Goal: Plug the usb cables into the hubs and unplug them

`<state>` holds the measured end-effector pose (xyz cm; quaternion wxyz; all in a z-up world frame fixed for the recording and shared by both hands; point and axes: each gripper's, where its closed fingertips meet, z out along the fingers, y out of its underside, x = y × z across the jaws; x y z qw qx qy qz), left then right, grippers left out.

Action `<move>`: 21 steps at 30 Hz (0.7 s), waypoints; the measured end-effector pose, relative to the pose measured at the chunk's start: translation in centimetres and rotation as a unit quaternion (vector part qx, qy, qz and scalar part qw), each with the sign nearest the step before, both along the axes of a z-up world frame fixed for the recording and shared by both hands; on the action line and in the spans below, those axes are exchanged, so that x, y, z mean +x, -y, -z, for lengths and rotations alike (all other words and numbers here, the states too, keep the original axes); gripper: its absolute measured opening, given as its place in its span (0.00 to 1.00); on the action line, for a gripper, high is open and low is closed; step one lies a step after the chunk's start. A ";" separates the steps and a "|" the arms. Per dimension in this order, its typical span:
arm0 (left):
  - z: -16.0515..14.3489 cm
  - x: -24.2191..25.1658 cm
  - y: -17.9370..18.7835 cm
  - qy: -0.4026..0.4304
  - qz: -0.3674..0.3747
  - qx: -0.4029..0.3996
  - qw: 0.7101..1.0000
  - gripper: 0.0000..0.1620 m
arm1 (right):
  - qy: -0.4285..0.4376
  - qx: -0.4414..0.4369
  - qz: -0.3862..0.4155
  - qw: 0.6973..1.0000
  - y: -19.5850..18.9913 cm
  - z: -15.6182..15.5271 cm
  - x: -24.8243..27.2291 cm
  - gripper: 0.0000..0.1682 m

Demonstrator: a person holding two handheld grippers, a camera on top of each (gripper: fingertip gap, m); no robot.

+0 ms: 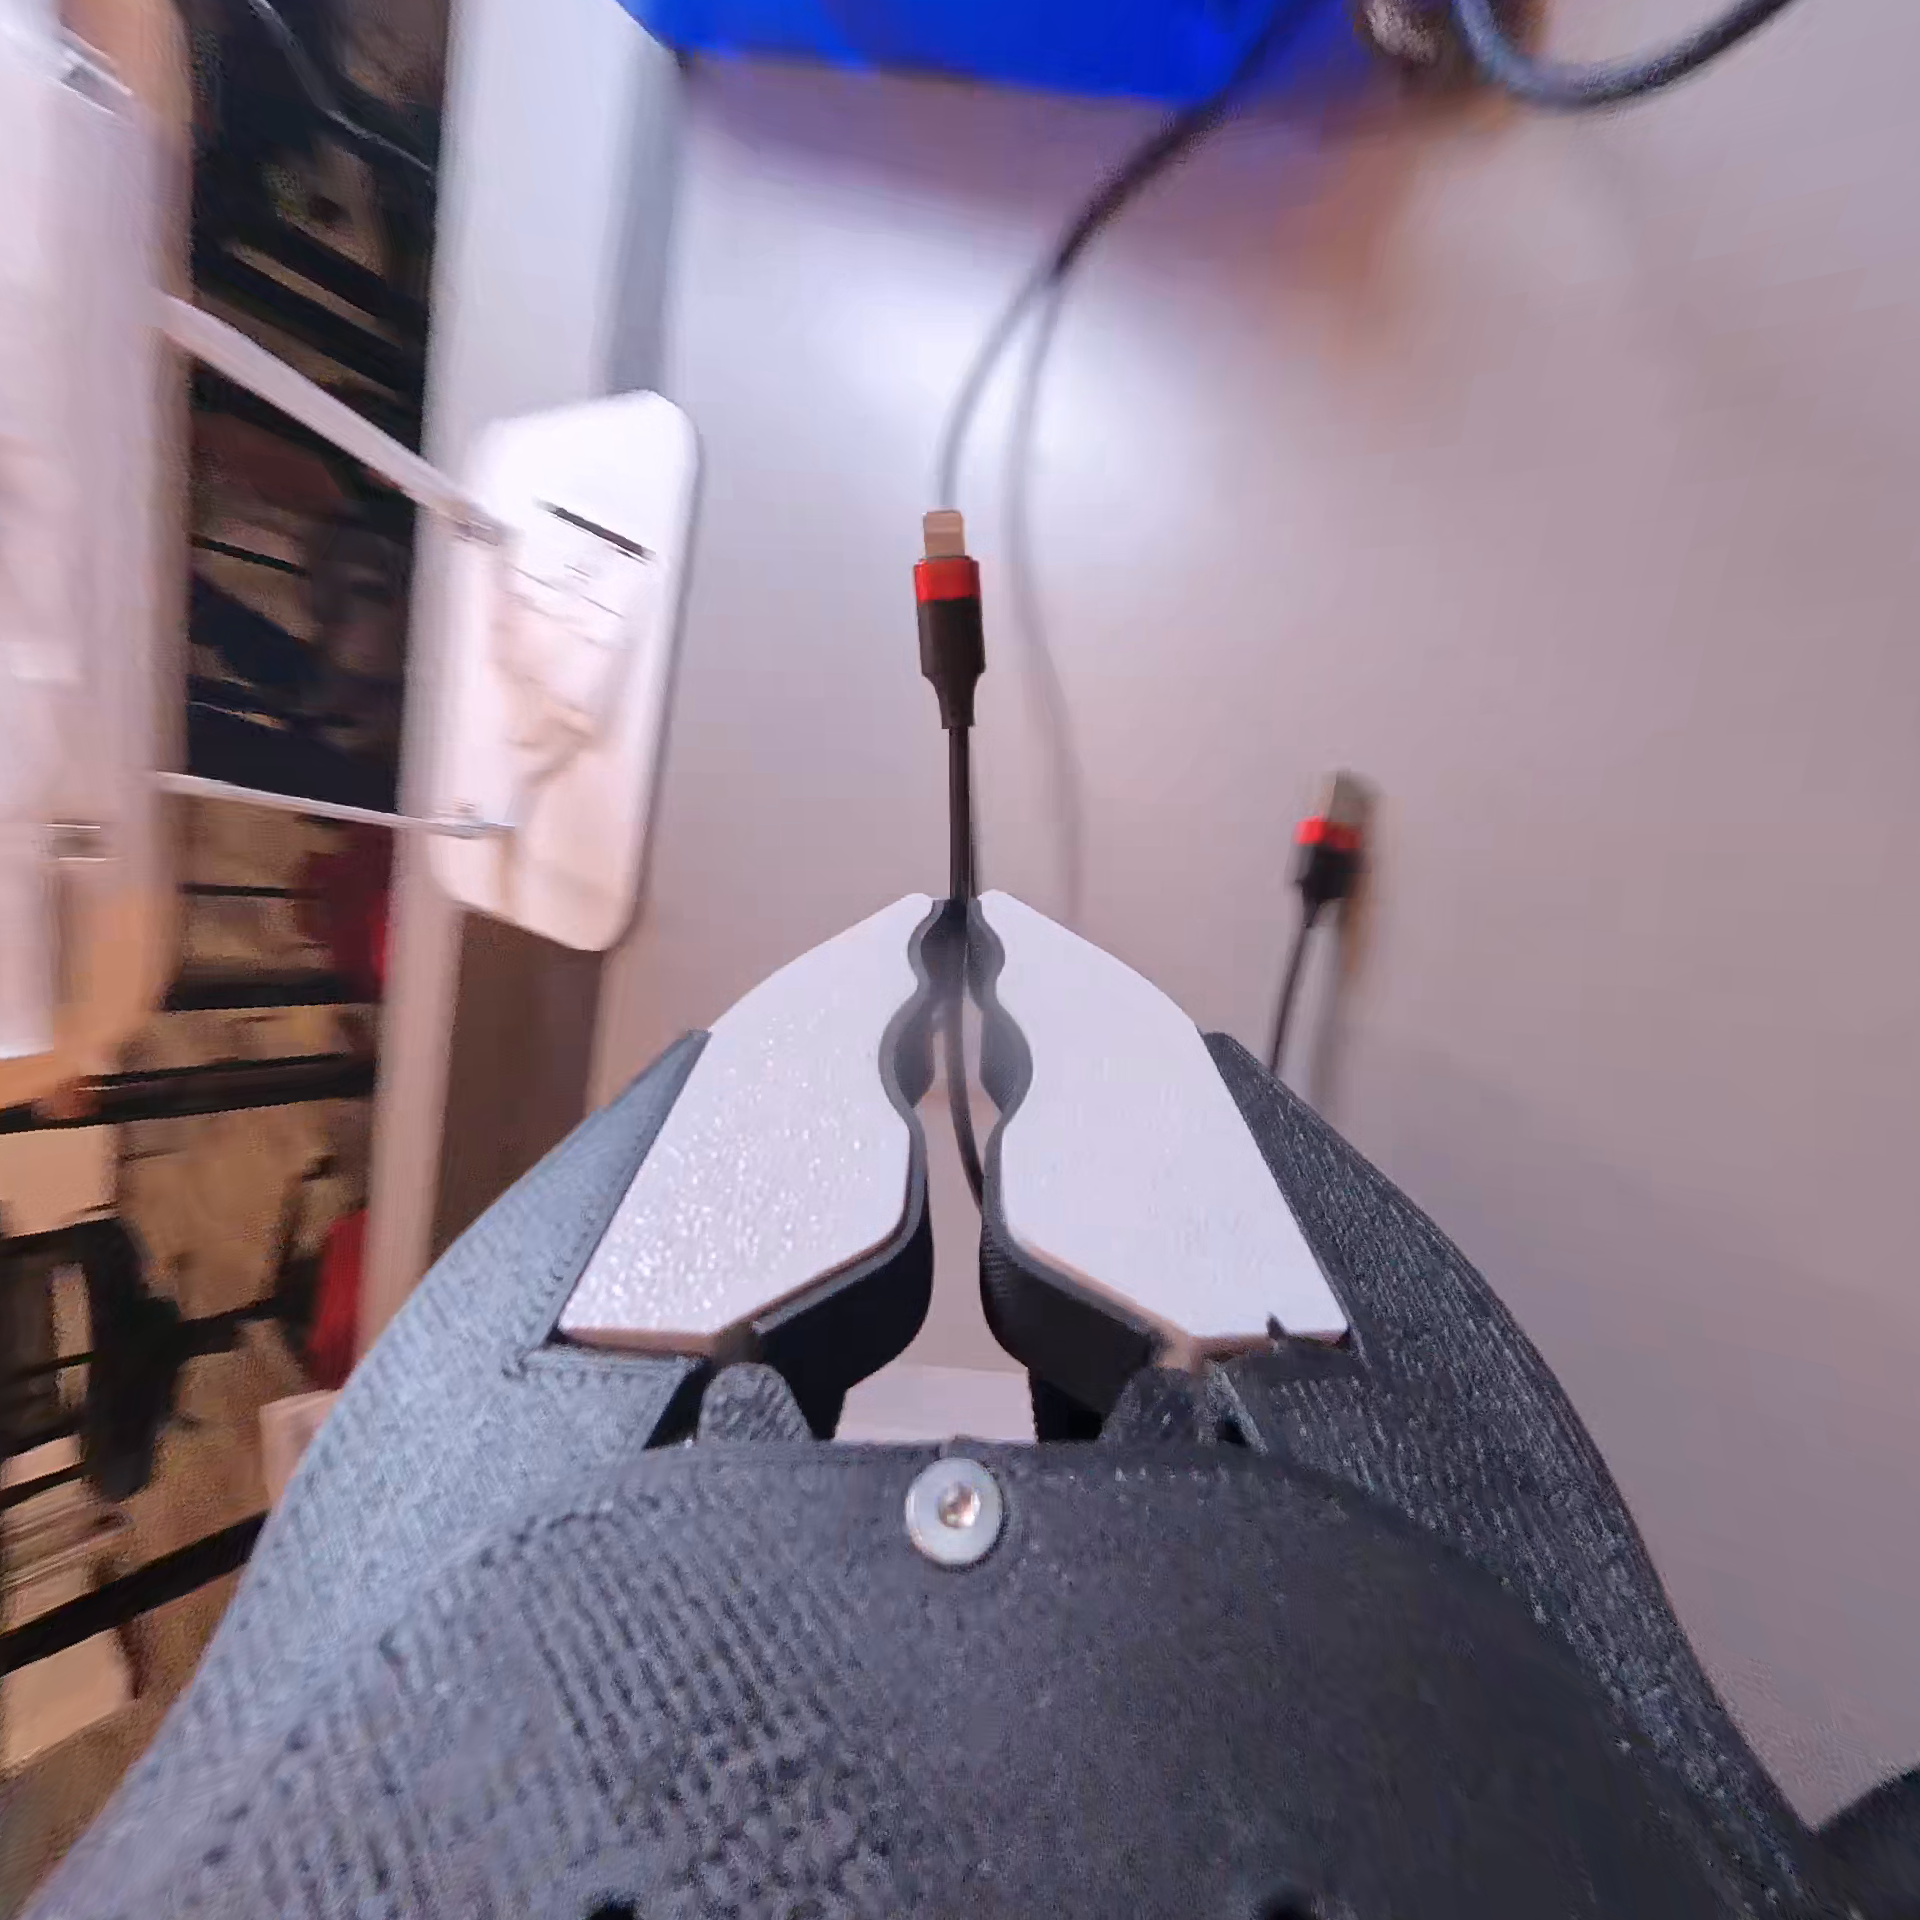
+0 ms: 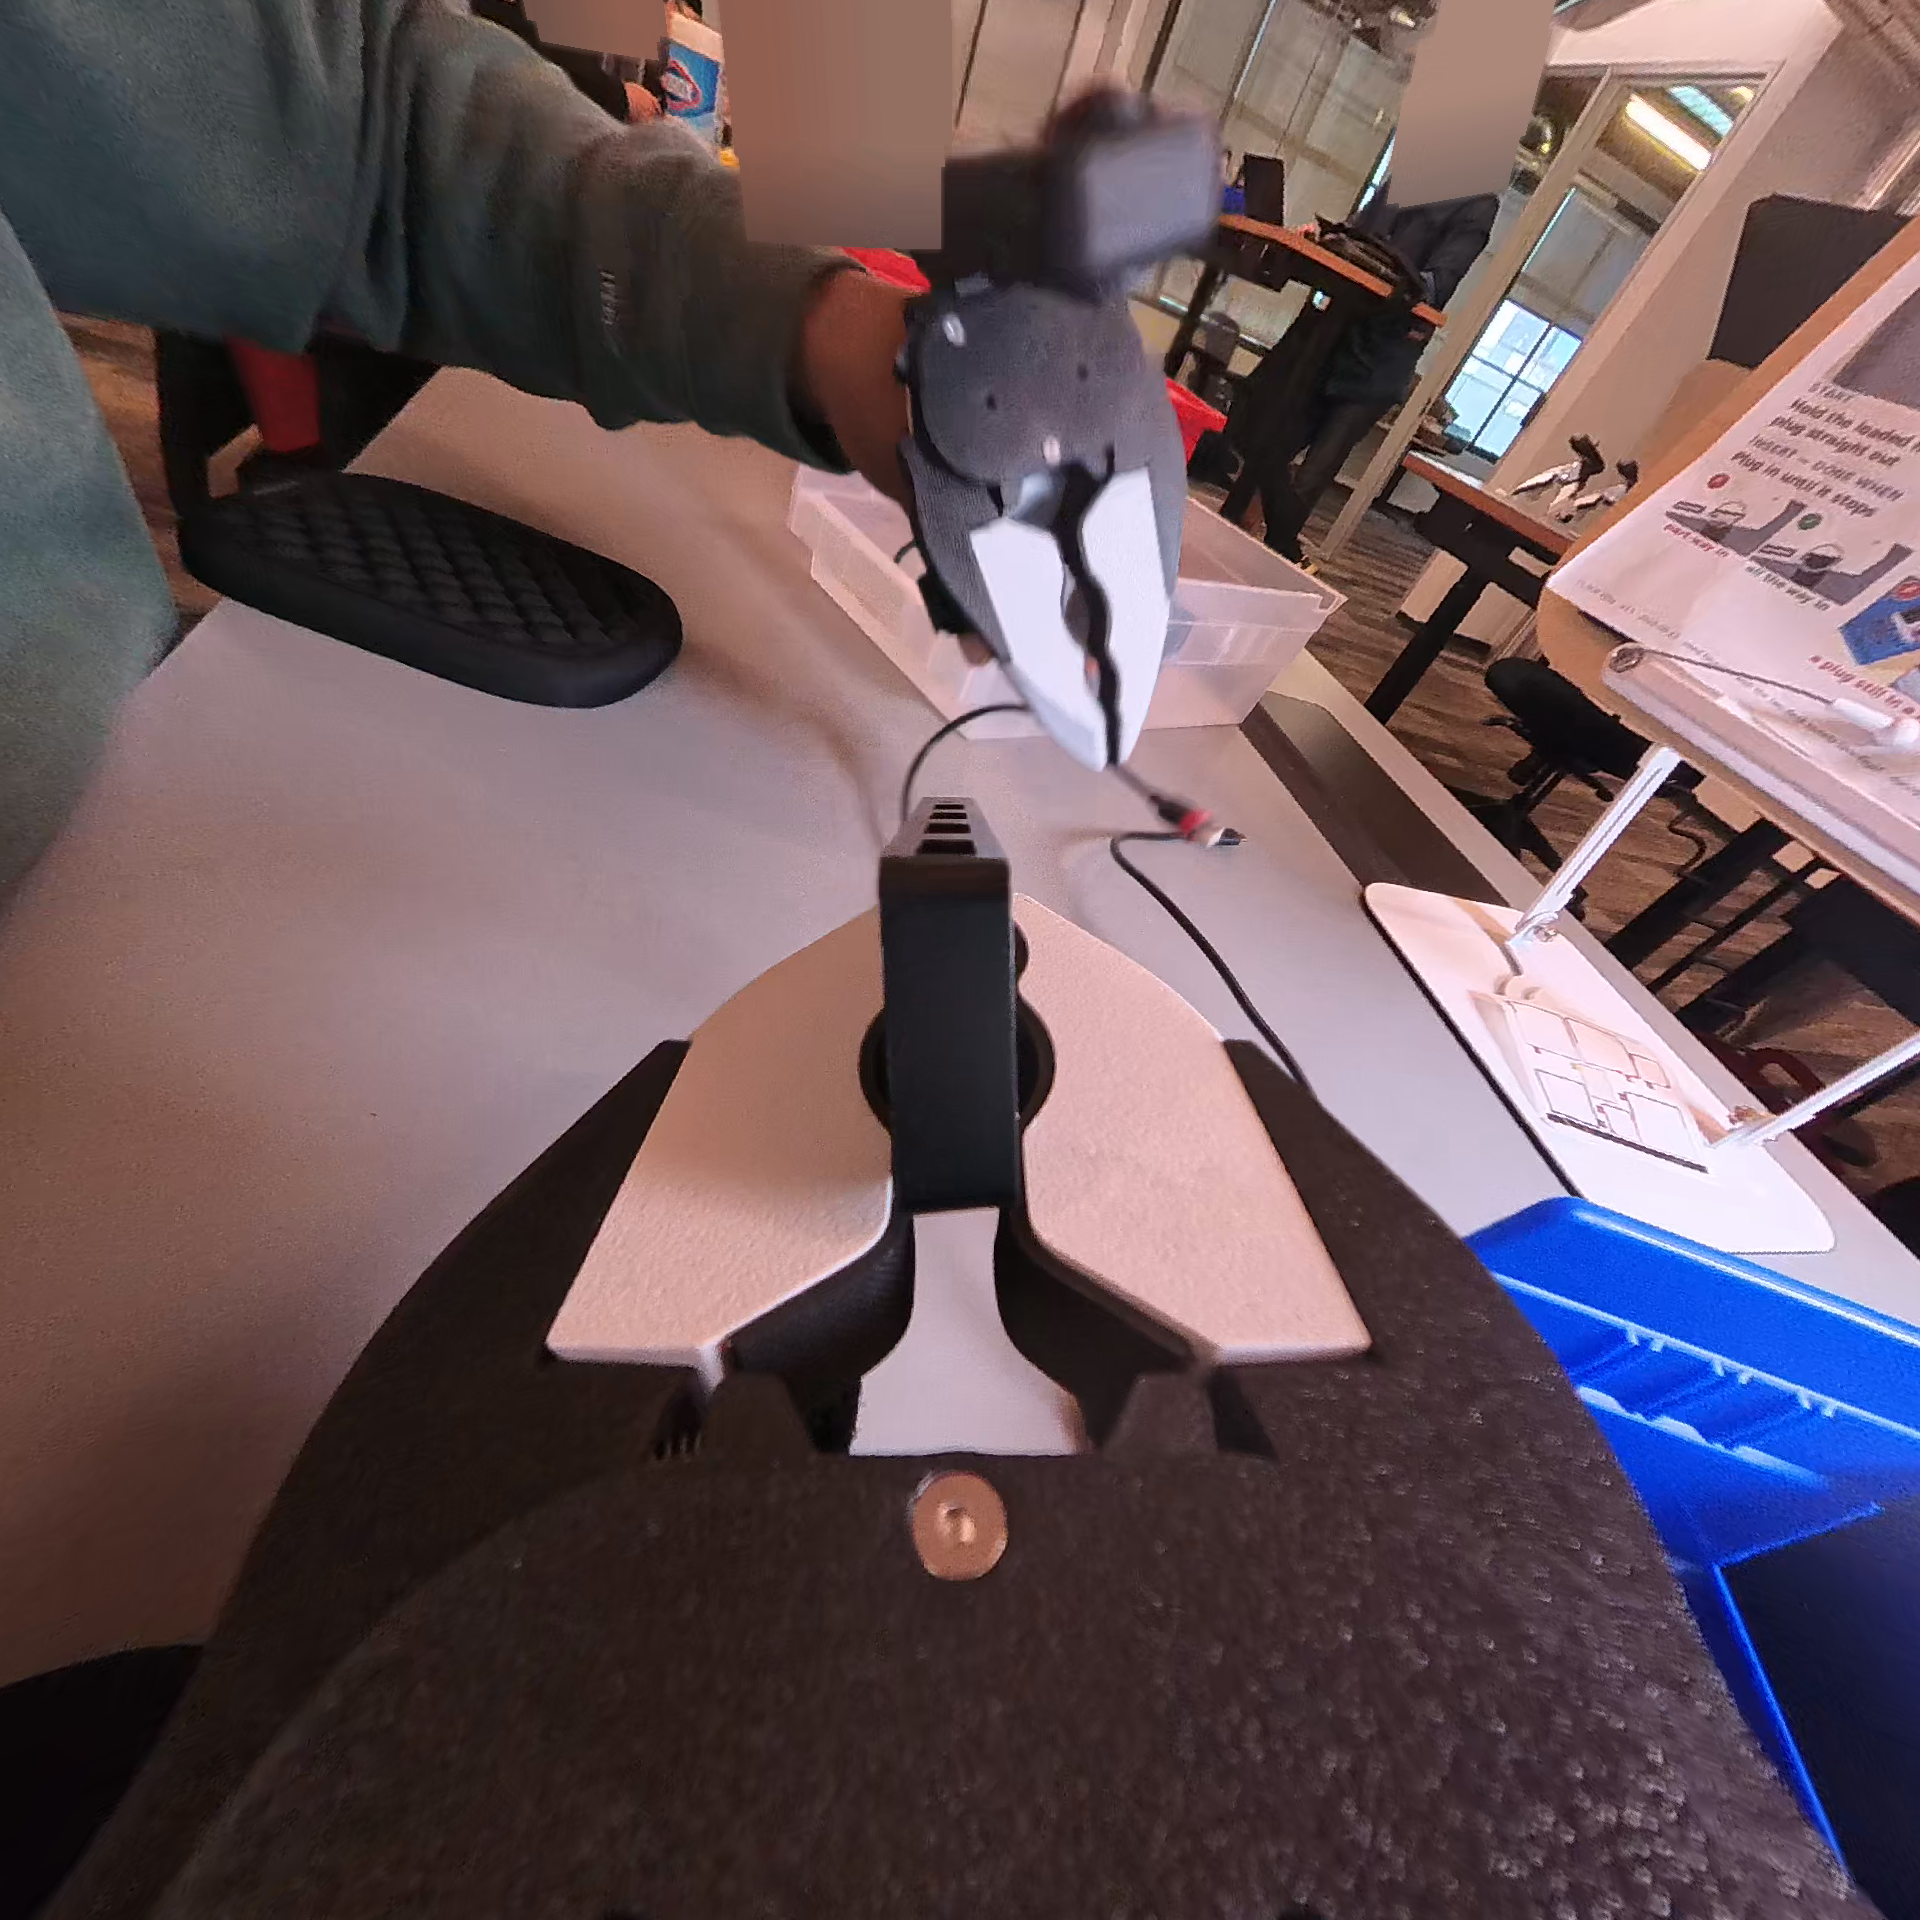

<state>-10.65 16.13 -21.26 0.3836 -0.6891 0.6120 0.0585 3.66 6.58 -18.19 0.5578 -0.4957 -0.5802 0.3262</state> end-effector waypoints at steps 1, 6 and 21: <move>-1.6 0.1 0.3 0.010 0.001 0.036 0.999 0.02 | -0.003 0.001 0.002 1.000 -0.1 -0.1 0.1 0.08; -1.1 0.8 5.9 0.001 0.036 0.071 0.997 0.02 | -0.010 0.001 0.010 1.000 -0.2 -0.5 0.3 0.08; 6.7 1.9 5.6 0.132 -0.004 -0.230 0.964 0.22 | -0.006 -0.006 0.006 1.000 0.0 -0.1 -0.1 0.08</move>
